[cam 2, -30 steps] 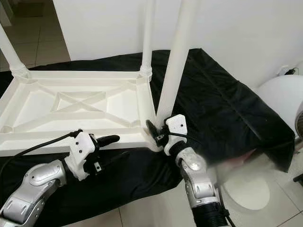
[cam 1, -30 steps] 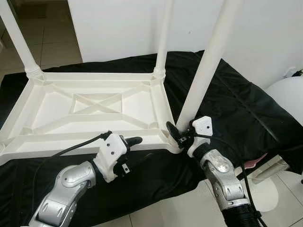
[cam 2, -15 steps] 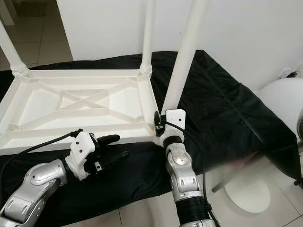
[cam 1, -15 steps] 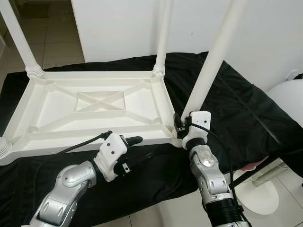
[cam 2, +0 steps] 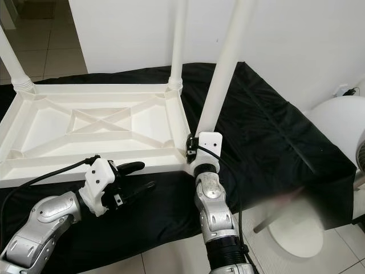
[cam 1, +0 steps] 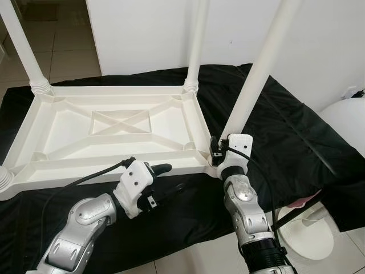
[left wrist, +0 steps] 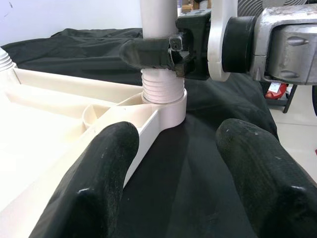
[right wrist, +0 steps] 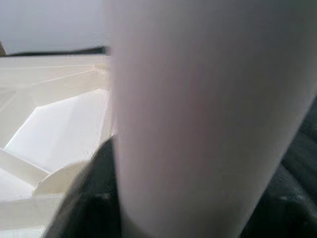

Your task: Building children table

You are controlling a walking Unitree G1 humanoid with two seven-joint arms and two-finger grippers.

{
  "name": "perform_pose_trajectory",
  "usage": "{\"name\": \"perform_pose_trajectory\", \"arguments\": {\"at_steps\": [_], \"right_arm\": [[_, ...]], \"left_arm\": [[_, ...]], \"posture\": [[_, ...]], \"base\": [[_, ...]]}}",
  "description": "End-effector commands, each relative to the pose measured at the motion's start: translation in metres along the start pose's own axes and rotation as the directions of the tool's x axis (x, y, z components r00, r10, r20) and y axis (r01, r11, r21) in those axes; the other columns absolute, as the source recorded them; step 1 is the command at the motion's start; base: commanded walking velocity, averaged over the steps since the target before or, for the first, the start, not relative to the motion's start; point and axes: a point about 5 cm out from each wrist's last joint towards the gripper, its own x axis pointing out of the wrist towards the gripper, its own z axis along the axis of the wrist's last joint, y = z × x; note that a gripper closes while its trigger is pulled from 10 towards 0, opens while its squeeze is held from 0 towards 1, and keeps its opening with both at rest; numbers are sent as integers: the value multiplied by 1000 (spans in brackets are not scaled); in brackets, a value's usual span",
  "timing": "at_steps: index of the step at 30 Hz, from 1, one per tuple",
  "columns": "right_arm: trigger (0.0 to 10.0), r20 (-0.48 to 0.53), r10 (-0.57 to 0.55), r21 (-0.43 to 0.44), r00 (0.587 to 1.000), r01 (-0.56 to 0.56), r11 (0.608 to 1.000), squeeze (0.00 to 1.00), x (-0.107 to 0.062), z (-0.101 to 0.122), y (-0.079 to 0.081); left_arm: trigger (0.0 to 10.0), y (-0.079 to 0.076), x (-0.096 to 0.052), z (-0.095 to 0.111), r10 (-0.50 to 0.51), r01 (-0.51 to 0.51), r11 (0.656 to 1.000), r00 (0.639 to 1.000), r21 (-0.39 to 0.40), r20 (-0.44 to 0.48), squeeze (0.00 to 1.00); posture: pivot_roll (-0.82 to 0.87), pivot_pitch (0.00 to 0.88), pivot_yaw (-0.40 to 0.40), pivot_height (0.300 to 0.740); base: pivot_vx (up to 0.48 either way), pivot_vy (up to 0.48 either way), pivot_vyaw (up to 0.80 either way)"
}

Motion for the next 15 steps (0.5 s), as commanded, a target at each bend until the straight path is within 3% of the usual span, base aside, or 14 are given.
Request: {"name": "perform_pose_trajectory", "arguments": {"at_steps": [1, 7, 8, 10, 15], "right_arm": [[10000, -41, -10, 8, 999, 10, 1000, 1000, -2, -10, -12], [10000, 9, 79, -18, 997, -79, 997, 1000, 4, 0, -23], [10000, 14, 116, -27, 993, -115, 993, 0, 5, 2, -26], [10000, 21, 194, -23, 981, -194, 981, 0, 7, 5, -29], [10000, 35, 267, -52, 963, -265, 963, 0, 10, 10, -31]], "left_arm": [[10000, -1, 1, -2, -9, 9, 1000, 1000, 5, -6, 0], [10000, -1, 1, -2, -11, 11, 1000, 1000, 7, -7, 0], [10000, -1, 1, -2, -11, 11, 1000, 1000, 7, -6, 0], [10000, -1, 1, -2, -11, 11, 1000, 1000, 7, -5, 0], [10000, 0, 2, -1, -11, 11, 1000, 1000, 7, -3, 0]], "posture": [[12, 42, -50, 740], [12, 39, -49, 740], [12, 39, -49, 740], [9, 40, -49, 740], [1, 46, -46, 740]], "base": [[0, 0, 0], [0, 0, 0], [0, 0, 0], [0, 0, 0], [0, 0, 0]]}}
